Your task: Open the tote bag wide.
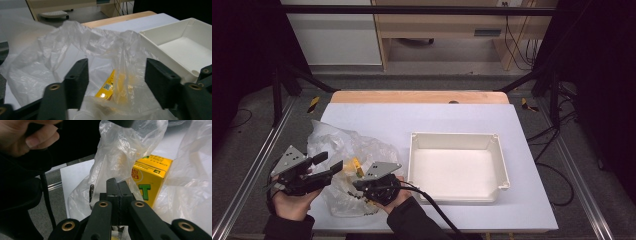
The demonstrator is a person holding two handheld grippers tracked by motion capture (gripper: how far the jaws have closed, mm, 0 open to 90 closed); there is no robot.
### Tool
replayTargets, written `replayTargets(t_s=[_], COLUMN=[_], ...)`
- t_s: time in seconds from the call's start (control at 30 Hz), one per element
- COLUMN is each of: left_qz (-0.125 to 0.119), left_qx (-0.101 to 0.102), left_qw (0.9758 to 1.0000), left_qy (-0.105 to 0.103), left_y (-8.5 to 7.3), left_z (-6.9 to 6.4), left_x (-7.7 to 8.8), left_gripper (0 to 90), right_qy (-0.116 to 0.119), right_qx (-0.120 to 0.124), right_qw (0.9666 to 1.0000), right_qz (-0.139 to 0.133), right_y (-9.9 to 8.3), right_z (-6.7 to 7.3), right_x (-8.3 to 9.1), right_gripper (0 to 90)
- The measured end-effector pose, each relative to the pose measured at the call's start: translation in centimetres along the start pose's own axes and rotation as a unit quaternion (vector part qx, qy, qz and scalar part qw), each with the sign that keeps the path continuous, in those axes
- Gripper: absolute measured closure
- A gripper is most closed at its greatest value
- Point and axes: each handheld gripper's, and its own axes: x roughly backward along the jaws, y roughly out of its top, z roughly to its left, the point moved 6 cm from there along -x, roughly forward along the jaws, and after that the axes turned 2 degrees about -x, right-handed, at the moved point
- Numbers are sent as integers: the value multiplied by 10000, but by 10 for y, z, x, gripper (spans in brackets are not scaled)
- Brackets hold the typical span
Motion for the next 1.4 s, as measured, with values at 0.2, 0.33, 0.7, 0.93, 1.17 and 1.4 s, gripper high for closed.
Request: replayTargets(t_s=[0.2, 0.33, 0.7, 0.93, 1.17, 1.4], left_qz=[137, 179, 174, 75, 154, 655], left_qx=[-214, -253, -159, -134, -12, 175], left_qw=[9996, 9994, 9994, 9996, 9997, 9977], left_qy=[-125, -177, -238, -238, -206, -41], left_y=[-3, -4, -5, -9, -27, -64], left_z=[-4, -5, -4, 0, 8, 23], left_x=[0, 3, 10, 27, 38, 30], left_gripper=[725, 844, 892, 893, 893, 893], right_qy=[-3, -66, -322, -283, -96, -30], right_qx=[12, -35, -253, -289, -165, -132], right_qw=[10000, 10000, 9989, 9991, 9990, 9981], right_qz=[-9, -41, -241, 122, 395, 607], right_y=[-1, -1, -6, -23, -34, -42], right_z=[2, -1, -18, -17, -6, 0], right_x=[-1, 4, 36, 20, 5, -9], right_gripper=[873, 766, 534, 509, 803, 868])
